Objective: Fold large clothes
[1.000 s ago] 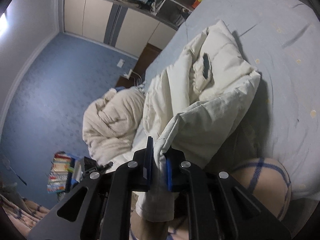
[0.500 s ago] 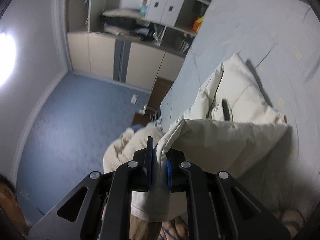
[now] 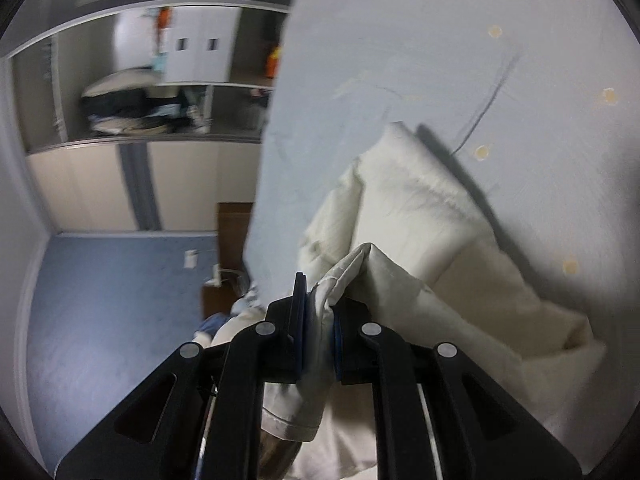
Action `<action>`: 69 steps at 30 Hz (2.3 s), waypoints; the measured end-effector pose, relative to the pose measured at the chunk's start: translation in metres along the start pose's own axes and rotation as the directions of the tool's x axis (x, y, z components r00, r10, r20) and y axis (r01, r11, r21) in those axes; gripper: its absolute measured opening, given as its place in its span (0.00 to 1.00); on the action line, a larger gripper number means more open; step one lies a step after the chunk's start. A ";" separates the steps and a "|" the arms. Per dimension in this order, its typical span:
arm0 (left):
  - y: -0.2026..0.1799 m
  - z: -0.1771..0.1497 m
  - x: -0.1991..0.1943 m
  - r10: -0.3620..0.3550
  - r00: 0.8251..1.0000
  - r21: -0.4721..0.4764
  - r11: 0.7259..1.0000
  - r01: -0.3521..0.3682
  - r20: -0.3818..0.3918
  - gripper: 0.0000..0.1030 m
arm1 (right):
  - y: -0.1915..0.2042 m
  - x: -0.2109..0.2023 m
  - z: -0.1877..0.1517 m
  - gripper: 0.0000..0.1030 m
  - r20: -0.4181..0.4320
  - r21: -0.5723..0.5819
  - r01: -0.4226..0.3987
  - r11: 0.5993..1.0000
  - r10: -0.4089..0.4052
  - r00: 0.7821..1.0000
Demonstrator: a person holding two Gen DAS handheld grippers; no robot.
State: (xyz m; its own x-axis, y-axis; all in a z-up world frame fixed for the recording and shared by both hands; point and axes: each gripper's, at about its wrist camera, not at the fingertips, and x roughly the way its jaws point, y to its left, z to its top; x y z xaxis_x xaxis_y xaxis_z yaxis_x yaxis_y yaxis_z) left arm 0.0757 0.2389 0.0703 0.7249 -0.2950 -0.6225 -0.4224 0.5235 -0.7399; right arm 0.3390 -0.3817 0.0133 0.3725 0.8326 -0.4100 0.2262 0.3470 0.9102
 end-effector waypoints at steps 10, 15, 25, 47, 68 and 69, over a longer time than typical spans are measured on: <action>0.033 0.028 0.074 0.127 0.988 -0.087 0.987 -0.134 -0.084 0.11 | -0.018 0.043 0.025 0.10 0.020 0.035 0.093 0.995 -0.093 0.995; 0.019 0.019 0.037 0.063 0.998 -0.041 0.997 -0.063 0.003 0.59 | -0.008 0.019 0.021 0.50 0.035 -0.017 -0.017 1.000 0.017 0.999; -0.051 -0.032 -0.046 0.068 0.977 0.224 0.968 -0.113 0.200 0.87 | 0.063 -0.020 -0.022 0.71 0.089 -0.297 -0.056 0.953 0.086 0.992; -0.098 -0.100 0.147 0.456 0.864 0.570 0.661 -0.488 0.212 0.92 | 0.088 0.152 -0.142 0.71 0.287 -0.880 0.407 0.244 -0.410 0.866; -0.067 -0.105 0.188 0.465 0.841 0.547 0.644 -0.535 0.276 0.95 | 0.042 0.196 -0.140 0.73 0.310 -0.890 0.420 0.177 -0.442 0.842; -0.067 -0.106 0.188 0.466 0.841 0.547 0.644 -0.535 0.275 0.95 | 0.041 0.195 -0.140 0.73 0.309 -0.890 0.420 0.178 -0.442 0.842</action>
State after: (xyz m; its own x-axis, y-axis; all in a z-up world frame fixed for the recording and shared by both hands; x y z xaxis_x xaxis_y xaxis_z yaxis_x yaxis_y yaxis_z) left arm 0.1827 0.0638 -0.0247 0.5626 0.2154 -0.7982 -0.3620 0.9322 -0.0035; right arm 0.2949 -0.1443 -0.0210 0.4917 0.4144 -0.7658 -0.6042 0.7957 0.0426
